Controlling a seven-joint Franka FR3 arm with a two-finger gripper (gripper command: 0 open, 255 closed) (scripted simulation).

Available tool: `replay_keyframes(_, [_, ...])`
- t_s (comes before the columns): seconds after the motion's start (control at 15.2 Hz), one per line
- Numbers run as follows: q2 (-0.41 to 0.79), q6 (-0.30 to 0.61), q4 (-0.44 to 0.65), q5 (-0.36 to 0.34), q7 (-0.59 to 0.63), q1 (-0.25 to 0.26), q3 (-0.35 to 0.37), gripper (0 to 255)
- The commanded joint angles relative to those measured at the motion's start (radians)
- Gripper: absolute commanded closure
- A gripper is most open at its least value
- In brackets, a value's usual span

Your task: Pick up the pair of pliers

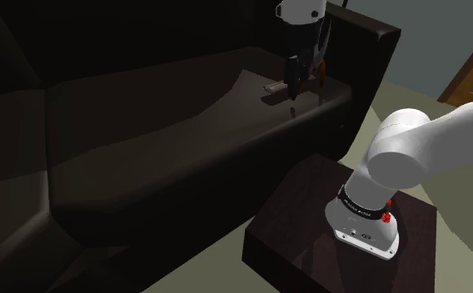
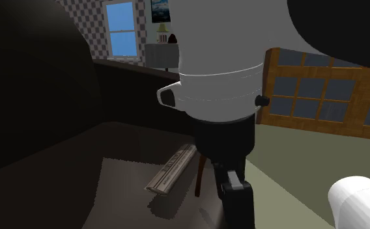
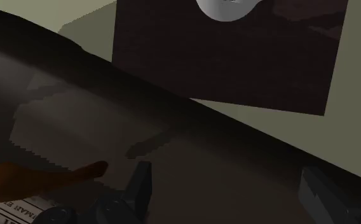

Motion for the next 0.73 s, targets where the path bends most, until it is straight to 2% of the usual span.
replay_keyframes(0.0, [0.000, 0.000, 0.000, 0.000, 0.000, 0.000, 0.000, 0])
replay_keyframes(0.33, [-0.008, -0.087, 0.041, -0.186, -0.460, 0.090, -0.146, 0])
replay_keyframes(0.66, [0.036, -0.108, 0.118, -0.370, -0.923, 0.191, -0.287, 0])
